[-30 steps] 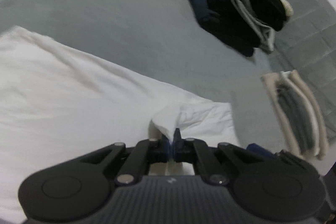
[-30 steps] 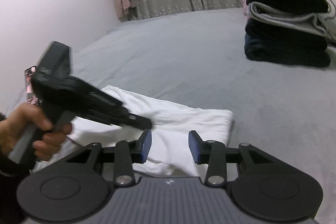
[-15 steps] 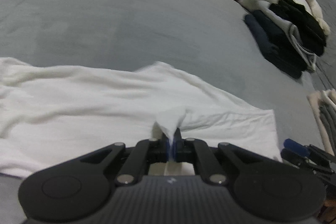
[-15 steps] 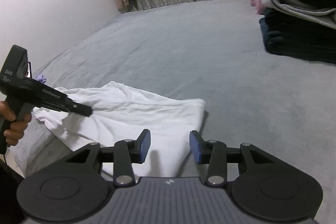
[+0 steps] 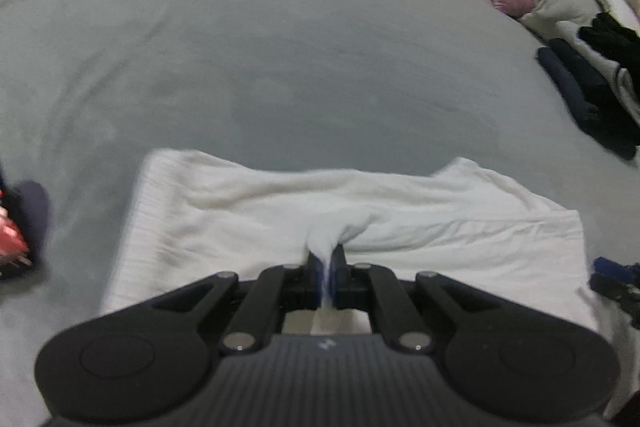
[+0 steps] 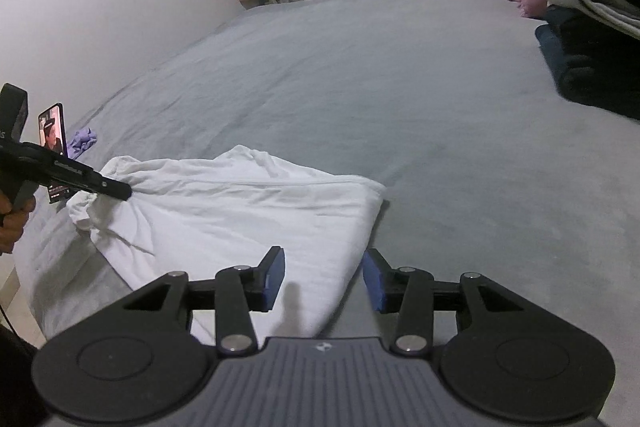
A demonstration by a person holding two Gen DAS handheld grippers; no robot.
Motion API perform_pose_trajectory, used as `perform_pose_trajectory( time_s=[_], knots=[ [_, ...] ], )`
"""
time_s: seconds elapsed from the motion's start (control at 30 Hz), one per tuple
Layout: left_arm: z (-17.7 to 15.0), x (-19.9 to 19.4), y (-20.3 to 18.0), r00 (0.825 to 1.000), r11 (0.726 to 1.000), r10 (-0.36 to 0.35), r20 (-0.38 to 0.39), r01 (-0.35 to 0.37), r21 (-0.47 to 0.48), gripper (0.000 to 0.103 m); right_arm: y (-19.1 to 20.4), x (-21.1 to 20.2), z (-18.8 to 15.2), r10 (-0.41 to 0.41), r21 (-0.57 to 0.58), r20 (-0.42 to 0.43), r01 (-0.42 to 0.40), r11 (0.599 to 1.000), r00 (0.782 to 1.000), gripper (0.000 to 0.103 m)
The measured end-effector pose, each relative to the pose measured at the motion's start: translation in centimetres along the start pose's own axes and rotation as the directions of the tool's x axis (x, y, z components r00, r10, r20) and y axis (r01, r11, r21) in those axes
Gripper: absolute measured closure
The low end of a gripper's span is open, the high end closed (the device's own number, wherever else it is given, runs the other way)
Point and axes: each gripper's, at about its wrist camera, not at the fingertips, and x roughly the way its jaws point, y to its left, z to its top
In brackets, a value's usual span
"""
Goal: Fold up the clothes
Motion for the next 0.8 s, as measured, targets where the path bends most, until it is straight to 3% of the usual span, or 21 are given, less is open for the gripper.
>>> perform_pose_trajectory(
  time_s=[0.27, 0.4, 0.5, 0.57, 0.63, 0.73, 0.8],
  knots=[
    [0.8, -0.2, 2.7, 0.988, 0.989, 0.148, 0.040, -0.147, -0.015, 0.100, 1.5, 2.1, 0.3, 0.017, -0.020, -0.028, -0.018, 1.000, 0.999, 0.059],
    [0.9, 0.1, 2.9, 0.965, 0.968, 0.251, 0.073, -0.251, -0.002, 0.101, 1.9, 2.6, 0.4, 0.021, -0.025, -0.033, -0.022, 0.999, 0.999, 0.059],
    [0.9, 0.4, 3.4, 0.956, 0.960, 0.282, 0.078, -0.281, -0.013, 0.098, 2.3, 3.0, 0.4, 0.023, -0.028, -0.036, -0.024, 0.999, 0.999, 0.059],
    [1.0, -0.2, 3.9, 0.968, 0.971, 0.237, 0.077, -0.233, -0.056, 0.093, 2.4, 3.0, 0.5, 0.024, -0.031, -0.036, -0.025, 0.999, 0.999, 0.059],
    [1.0, -1.5, 4.6, 0.979, 0.979, 0.179, 0.095, -0.167, -0.115, 0.063, 2.5, 2.9, 0.5, 0.023, -0.036, -0.034, -0.024, 0.999, 0.999, 0.059],
    [0.3, -3.6, 5.3, 0.986, 0.981, 0.103, 0.128, -0.080, -0.176, 0.060, 2.7, 2.8, 0.6, 0.023, -0.045, -0.029, -0.024, 0.999, 0.999, 0.058],
    [-0.7, -4.2, 6.0, 0.993, 0.971, 0.015, 0.120, 0.014, -0.240, 0.060, 2.7, 2.7, 0.6, 0.023, -0.045, -0.028, -0.024, 0.999, 0.999, 0.058]
  ],
)
